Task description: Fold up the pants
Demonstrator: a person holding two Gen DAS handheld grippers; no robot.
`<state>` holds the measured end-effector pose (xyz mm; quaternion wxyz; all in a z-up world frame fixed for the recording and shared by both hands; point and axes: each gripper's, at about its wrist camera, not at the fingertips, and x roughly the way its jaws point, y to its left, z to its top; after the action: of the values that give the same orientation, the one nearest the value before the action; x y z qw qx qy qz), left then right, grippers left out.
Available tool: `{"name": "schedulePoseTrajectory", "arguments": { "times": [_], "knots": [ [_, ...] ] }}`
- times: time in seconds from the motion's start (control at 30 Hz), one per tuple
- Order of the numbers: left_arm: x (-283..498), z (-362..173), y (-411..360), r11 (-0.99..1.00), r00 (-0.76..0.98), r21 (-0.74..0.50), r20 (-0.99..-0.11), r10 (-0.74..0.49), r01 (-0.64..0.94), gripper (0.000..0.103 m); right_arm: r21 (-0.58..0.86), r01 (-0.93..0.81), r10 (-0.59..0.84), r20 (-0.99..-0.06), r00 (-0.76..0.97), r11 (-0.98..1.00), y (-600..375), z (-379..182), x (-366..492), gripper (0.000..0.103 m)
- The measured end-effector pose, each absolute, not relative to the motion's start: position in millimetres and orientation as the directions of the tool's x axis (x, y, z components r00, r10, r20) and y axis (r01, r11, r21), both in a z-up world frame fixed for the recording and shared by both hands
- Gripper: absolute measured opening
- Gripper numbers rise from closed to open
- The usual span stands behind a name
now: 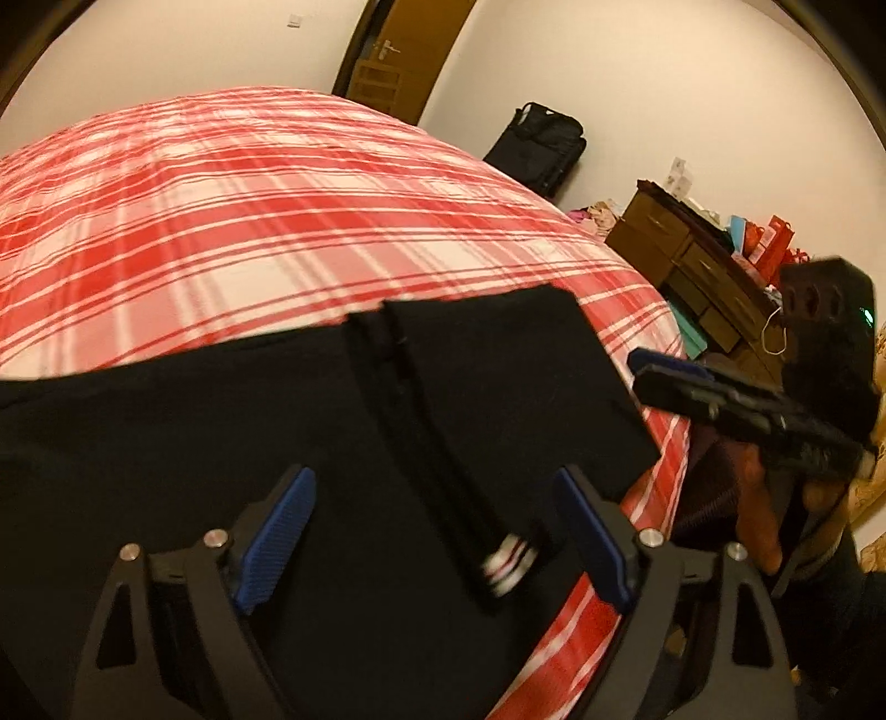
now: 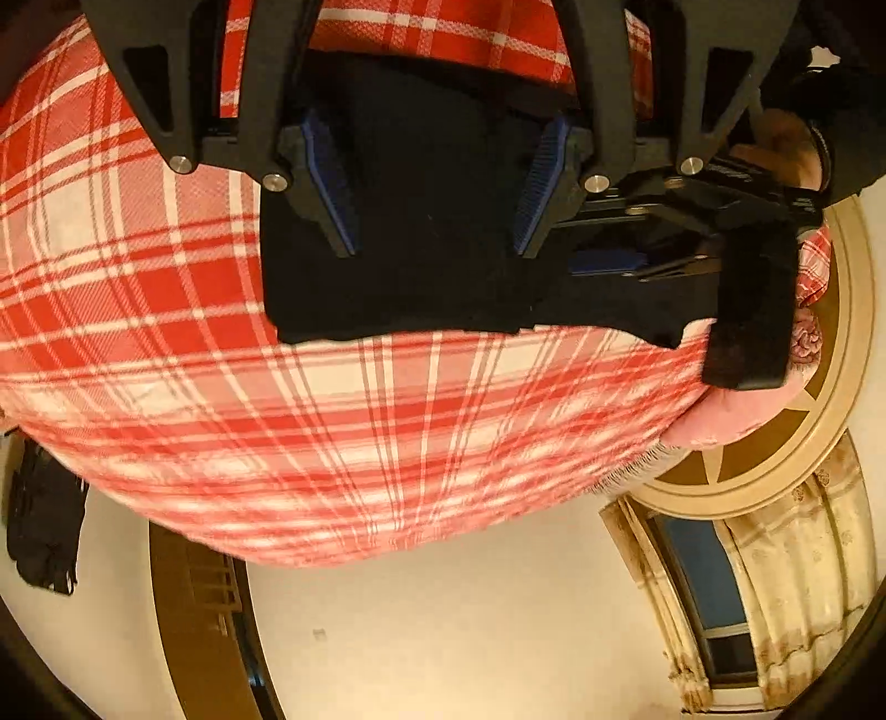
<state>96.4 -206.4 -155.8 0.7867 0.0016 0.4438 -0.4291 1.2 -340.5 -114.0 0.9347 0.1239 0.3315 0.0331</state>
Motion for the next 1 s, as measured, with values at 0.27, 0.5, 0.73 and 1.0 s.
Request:
{"name": "schedulePoseTrajectory", "arguments": {
  "times": [0.27, 0.5, 0.73, 1.0],
  "knots": [
    [106.8, -154.8, -239.4, 0.621, 0.230, -0.384, -0.694, -0.682, 0.683, 0.062, 0.300, 0.108, 0.070, -0.527, 0.847, 0.948, -367.0, -105.1, -9.6, 0.060],
    [107.7, -147.2, -228.7, 0.612, 0.205, -0.418, -0.689, -0.695, 0.671, 0.006, 0.318, 0.158, 0.026, -0.506, 0.862, 0.935, -380.5, -105.3, -14.4, 0.062],
    [108.6, -107.0, -172.2, 0.635, 0.279, -0.406, -0.651, -0.706, 0.658, 0.006, 0.276, 0.093, 0.064, -0.511, 0.857, 0.957, -360.9, -107.1, -12.5, 0.063],
    [105.5, -92.3, -90.3, 0.722, 0.393, -0.373, -0.648, -0.652, 0.583, 0.006, 0.228, -0.015, 0.136, -0.524, 0.841, 0.973, -326.6, -112.2, -11.2, 0.063]
  ]
}}
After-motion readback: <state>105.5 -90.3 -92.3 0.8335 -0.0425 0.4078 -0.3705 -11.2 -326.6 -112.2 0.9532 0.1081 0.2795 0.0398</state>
